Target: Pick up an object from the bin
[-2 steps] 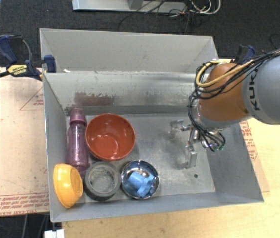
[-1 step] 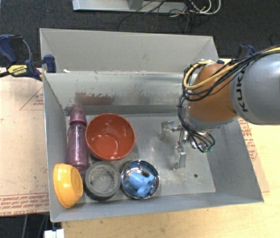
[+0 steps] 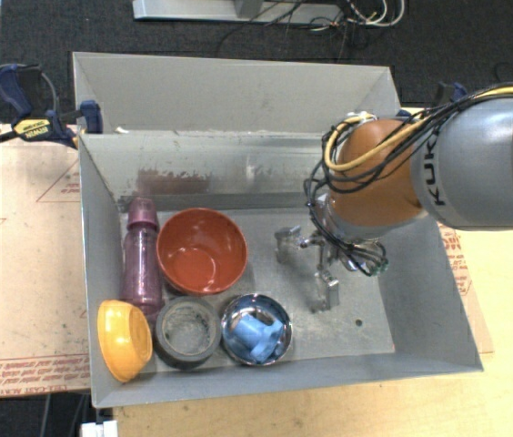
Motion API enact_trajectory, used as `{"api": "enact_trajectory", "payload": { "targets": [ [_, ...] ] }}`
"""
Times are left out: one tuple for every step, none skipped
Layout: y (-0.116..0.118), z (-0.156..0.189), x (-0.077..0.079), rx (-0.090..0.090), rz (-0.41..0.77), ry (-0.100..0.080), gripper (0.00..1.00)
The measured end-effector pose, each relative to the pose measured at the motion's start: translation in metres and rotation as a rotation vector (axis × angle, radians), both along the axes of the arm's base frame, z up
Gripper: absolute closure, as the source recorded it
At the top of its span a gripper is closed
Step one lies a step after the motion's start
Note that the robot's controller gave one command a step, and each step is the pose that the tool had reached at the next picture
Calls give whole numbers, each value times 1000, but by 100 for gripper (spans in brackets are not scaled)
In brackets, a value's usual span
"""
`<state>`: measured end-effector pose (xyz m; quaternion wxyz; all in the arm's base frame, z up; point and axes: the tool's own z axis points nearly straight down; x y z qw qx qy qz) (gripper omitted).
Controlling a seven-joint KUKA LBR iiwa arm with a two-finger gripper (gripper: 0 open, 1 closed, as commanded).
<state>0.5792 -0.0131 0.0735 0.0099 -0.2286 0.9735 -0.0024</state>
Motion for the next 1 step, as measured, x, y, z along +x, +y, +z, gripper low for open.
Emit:
{"api": "enact_trajectory", "payload": {
  "targets": [
    [44,-2,-42,6,-241,-1,100]
  ]
}}
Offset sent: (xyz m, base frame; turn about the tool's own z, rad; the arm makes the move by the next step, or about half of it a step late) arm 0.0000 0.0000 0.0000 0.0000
